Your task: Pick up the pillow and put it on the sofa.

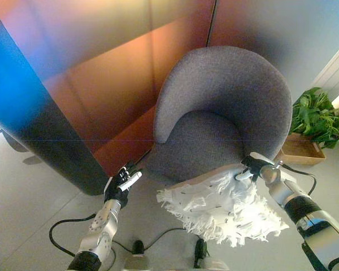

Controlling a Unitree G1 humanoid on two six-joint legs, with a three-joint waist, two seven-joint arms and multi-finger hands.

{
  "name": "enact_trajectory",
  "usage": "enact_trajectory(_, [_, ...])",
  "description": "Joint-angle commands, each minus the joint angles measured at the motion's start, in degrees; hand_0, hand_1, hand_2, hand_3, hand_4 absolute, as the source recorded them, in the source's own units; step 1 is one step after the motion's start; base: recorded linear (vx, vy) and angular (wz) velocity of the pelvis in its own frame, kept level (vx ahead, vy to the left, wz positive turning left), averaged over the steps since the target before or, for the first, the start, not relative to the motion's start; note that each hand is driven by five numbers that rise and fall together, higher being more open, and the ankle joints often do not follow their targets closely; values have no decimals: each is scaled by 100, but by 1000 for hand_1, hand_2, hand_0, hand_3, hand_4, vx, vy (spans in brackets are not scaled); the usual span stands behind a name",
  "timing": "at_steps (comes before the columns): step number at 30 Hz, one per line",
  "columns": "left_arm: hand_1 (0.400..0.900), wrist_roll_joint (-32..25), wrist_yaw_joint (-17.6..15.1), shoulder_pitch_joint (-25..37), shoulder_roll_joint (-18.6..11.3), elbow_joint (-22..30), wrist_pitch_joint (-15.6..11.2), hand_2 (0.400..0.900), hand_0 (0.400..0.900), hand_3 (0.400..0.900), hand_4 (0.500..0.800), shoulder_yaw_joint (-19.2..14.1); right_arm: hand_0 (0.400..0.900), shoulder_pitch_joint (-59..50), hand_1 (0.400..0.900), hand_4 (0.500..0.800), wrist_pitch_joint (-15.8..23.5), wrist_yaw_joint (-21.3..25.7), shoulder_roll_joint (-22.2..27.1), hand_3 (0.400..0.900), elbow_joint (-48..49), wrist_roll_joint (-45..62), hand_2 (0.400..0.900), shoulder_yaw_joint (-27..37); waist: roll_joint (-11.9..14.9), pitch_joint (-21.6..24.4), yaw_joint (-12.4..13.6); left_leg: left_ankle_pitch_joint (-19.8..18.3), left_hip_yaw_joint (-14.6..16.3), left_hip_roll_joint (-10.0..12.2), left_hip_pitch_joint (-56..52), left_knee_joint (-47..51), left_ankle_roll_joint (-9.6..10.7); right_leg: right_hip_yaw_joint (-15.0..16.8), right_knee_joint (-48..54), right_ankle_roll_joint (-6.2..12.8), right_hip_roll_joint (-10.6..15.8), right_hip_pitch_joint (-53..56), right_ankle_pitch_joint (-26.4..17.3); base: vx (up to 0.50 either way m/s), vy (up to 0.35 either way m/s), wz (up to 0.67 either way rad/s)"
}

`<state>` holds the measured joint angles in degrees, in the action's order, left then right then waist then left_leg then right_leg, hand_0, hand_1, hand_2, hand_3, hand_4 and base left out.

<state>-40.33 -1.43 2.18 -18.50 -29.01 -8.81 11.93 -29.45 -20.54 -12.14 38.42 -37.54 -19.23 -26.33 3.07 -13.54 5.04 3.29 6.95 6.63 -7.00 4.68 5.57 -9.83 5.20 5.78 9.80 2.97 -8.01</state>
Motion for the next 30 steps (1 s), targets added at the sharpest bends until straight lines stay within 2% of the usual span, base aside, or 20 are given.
enact_trajectory(1, [900,172,216,111,-65,-86,-324,900,900,900,800,223,400,-1530,400,500,298,464,1005,400,55,-342,400,-10,171,868,172,-72,-353,169,-11,1,82,-286,-74,613,453,305,-58,27,8,4])
enact_trajectory(10, [900,106,368,35,-221,-57,-337,900,900,900,800,336,400,-2686,400,500,285,505,1400,400,-402,-65,400,-520,206,990,320,-21,-438,167,35,18,95,-370,-76,608,455,336,-63,35,3,4])
enact_trajectory(17, [900,106,439,-119,-322,141,-283,900,900,900,800,423,400,-3286,400,500,213,407,1506,400,-753,32,400,-812,234,1045,435,-18,-518,153,70,25,91,-402,-64,587,429,347,-35,67,-9,6])
enact_trajectory(20, [900,135,524,-235,-386,227,-278,900,900,900,800,456,400,-3491,400,500,295,428,1503,400,-1040,-22,400,-955,231,1040,517,-21,-561,158,85,32,89,-448,-40,572,412,366,-23,64,-11,8])
enact_trajectory(25, [900,109,585,-337,-519,383,-303,900,900,900,800,554,400,-3713,400,500,286,719,1489,400,-1446,-88,400,-1077,218,951,642,-5,-638,152,173,32,98,-504,-20,574,401,334,-23,36,-19,9])
enact_trajectory(30, [900,37,657,-134,-599,502,-329,900,900,900,800,565,400,-3980,400,500,212,792,1462,400,-1644,41,400,-1257,183,661,741,51,-727,164,403,32,99,-519,-39,561,379,121,-43,-98,-46,8])
